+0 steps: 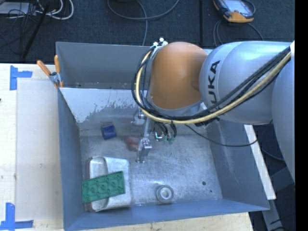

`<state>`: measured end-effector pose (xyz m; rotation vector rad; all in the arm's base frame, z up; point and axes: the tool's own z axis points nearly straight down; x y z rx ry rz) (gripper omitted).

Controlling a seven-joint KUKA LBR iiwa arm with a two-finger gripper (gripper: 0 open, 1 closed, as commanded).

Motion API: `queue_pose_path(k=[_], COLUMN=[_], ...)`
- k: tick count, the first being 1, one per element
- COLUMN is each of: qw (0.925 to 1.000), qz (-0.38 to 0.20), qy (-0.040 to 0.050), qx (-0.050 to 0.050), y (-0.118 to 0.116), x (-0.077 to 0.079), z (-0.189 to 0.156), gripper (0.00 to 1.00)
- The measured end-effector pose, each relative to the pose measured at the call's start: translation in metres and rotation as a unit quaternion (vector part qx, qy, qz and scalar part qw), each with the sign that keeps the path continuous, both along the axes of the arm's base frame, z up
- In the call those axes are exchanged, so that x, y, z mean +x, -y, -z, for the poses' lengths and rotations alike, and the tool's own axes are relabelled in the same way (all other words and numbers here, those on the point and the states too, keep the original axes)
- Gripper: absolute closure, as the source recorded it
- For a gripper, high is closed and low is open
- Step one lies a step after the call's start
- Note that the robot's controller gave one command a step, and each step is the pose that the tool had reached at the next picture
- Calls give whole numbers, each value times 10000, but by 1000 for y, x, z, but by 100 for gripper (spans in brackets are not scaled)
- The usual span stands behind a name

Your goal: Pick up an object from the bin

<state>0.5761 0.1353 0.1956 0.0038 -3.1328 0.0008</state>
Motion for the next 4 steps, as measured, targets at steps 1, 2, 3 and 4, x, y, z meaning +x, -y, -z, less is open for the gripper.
queue_pose_path(k=[1, 2, 3, 4], qw=[9999, 9995, 9998, 9990], qz=[90, 317, -199, -447], qy=[13, 94, 35, 78], qx=[-98, -1, 7, 14], y=[-33, -57, -111, -106], x=[-58, -62, -101, -96], z=[64, 82, 72, 90], gripper=[0, 0, 0, 0])
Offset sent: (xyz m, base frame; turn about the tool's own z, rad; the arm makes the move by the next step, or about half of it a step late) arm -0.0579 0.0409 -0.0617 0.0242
